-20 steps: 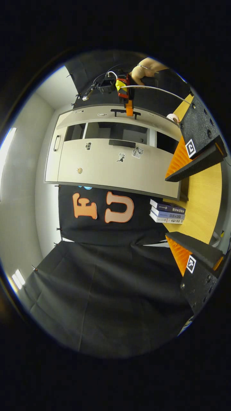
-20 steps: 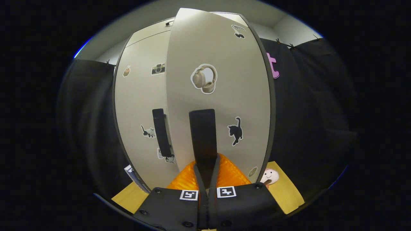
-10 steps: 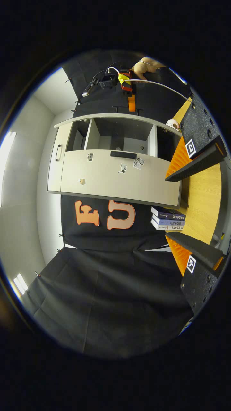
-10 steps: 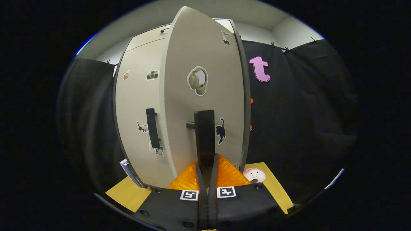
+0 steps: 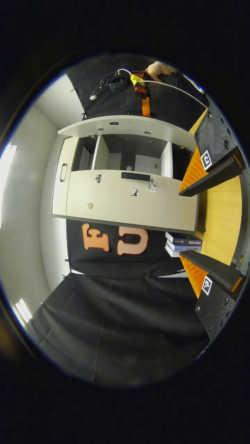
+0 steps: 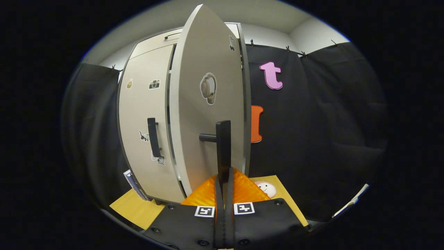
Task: Open the right door of the double-door shoe cabinet with the right hand, and open the left door with the left hand.
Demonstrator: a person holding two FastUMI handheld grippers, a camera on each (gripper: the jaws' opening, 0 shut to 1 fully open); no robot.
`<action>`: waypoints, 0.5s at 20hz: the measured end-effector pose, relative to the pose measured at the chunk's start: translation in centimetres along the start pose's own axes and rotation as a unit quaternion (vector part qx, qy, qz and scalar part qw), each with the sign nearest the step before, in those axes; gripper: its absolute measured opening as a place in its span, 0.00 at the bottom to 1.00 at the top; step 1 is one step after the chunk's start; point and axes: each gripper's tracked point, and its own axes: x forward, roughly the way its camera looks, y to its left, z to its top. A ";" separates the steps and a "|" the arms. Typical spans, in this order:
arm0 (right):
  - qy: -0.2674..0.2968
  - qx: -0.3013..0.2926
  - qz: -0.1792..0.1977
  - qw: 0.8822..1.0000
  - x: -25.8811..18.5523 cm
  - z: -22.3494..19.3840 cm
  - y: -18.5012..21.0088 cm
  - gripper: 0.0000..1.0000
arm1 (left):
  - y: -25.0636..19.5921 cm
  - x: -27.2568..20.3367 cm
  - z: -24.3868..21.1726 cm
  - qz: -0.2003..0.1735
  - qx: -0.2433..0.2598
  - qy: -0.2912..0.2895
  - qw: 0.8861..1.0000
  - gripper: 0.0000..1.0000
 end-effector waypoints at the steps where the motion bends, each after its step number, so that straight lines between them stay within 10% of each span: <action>1: -0.001 -0.001 -0.001 1.000 0.0 0.0 -0.2 0.07 | -0.2 0.1 0.1 0.000 0.002 -0.001 1.000 0.95; 10: -0.006 -0.024 -0.032 0.999 0.1 0.3 -3.0 0.07 | -2.4 1.7 0.0 0.003 0.017 0.003 1.000 0.95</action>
